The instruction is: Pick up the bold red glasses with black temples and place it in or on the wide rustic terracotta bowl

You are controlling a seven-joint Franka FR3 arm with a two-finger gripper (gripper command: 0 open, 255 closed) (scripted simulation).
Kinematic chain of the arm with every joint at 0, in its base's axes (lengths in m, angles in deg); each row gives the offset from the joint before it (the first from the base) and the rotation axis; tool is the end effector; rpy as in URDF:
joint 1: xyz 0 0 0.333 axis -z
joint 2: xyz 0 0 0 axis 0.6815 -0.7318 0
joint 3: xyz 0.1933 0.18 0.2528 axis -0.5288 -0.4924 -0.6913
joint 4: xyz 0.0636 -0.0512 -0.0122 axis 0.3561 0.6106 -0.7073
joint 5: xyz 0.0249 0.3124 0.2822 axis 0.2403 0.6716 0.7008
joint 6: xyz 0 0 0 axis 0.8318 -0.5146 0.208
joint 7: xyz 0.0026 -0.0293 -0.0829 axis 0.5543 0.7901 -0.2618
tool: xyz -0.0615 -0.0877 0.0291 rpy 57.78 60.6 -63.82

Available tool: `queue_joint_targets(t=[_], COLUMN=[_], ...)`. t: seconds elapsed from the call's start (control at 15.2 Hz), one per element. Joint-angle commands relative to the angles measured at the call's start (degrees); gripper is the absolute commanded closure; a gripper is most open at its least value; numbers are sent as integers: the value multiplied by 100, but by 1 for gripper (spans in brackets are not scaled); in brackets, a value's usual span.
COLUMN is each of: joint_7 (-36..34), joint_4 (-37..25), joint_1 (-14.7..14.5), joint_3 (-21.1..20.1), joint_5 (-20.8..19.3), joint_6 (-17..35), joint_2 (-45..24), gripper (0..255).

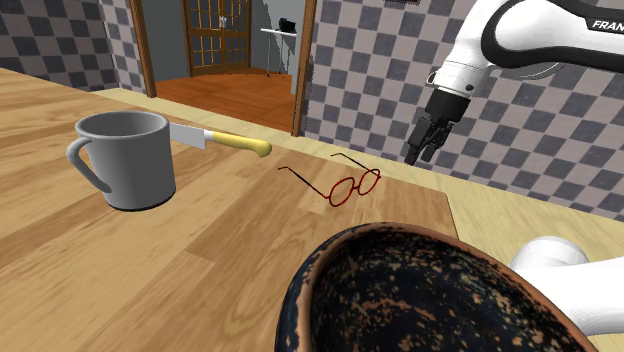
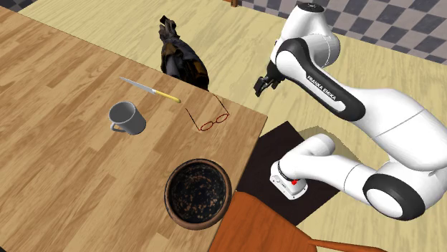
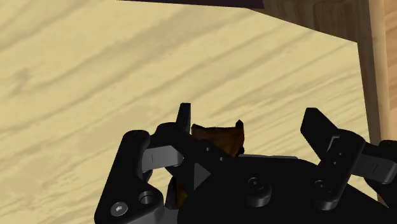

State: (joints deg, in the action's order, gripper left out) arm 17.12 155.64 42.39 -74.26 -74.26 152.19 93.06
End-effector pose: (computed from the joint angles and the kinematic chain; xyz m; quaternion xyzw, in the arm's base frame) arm 0.2936 -0.0137 0.6231 -0.9966 -0.0164 -0.0178 0.0787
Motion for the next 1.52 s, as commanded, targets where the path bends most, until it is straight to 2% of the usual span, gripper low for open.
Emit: queue_joint_targets(t=[0.0,0.53,1.06,1.45], joint_7=[0,-1364,-2706,-2671], joint_4=[0,-430,-1257,-742], joint_1=[0,-243,-380,-414], joint_3=[0,-943,-1828,-1961], joint_5=[0,839,1530,1629], joint_6=[0,-285,-377,39], joint_2=[0,-13,-472,-357], gripper=[0,0,0,0])
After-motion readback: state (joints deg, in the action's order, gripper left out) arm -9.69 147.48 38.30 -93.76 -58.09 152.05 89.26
